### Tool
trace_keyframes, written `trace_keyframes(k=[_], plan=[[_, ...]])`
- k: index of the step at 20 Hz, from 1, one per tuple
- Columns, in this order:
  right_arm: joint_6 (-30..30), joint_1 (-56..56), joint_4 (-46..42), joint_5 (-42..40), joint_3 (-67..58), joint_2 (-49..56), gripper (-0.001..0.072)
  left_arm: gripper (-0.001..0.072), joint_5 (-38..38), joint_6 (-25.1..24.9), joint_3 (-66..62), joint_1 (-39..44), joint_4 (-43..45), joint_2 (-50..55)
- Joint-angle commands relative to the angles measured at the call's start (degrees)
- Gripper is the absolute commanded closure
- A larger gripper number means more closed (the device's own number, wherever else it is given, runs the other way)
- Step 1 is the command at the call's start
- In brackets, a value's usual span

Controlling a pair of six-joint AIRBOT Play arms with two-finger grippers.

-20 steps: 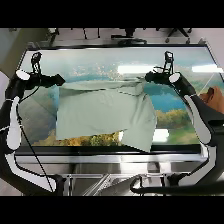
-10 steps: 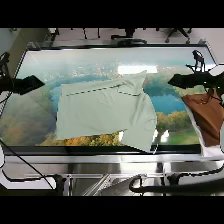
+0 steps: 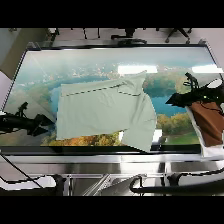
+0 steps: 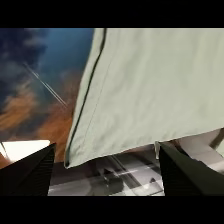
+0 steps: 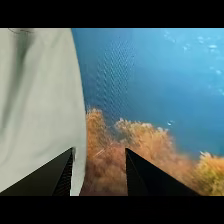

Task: Fold the shirts.

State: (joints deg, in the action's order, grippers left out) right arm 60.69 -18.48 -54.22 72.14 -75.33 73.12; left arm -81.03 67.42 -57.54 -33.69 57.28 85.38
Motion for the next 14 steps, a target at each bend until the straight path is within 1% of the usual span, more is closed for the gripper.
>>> trace_keyframes(k=[1,4,7,8,9,10,11,12,14], plan=[[-1.73,0.02,0.48,-0.33,1.20,0.20,0.0346,0.0018,2.27,-1.03,5.66,0.26,0.02,3.13],[-2.45,0.02,1.18,-0.31,1.22,0.94,0.0345,0.0018,5.60,-1.40,5.97,2.14,-0.70,5.20],[-2.45,0.02,1.99,-0.09,1.22,2.97,0.0344,0.0021,5.35,-2.25,5.73,5.22,-5.22,7.63],[-2.45,0.02,1.99,0.02,1.22,3.82,0.0343,0.0158,5.07,-2.62,5.40,6.43,-6.80,8.31],[-2.45,0.02,1.99,0.55,1.25,4.70,0.0342,0.0363,4.46,-3.06,4.50,7.63,-7.28,9.01],[-2.45,0.02,1.99,1.25,1.25,5.38,0.0339,0.0591,3.85,-3.15,3.10,8.59,-7.28,9.53],[-2.45,0.07,1.99,2.03,1.25,6.14,0.0296,0.0696,3.32,-3.19,1.36,9.57,-7.28,9.81],[-2.45,0.09,2.01,2.34,1.27,6.69,0.0225,0.0696,3.15,-3.13,-0.33,10.36,-7.28,9.81],[-2.49,0.13,3.06,2.51,1.27,7.61,0.0218,0.0696,2.99,-2.82,-3.48,11.67,-7.30,9.81]])
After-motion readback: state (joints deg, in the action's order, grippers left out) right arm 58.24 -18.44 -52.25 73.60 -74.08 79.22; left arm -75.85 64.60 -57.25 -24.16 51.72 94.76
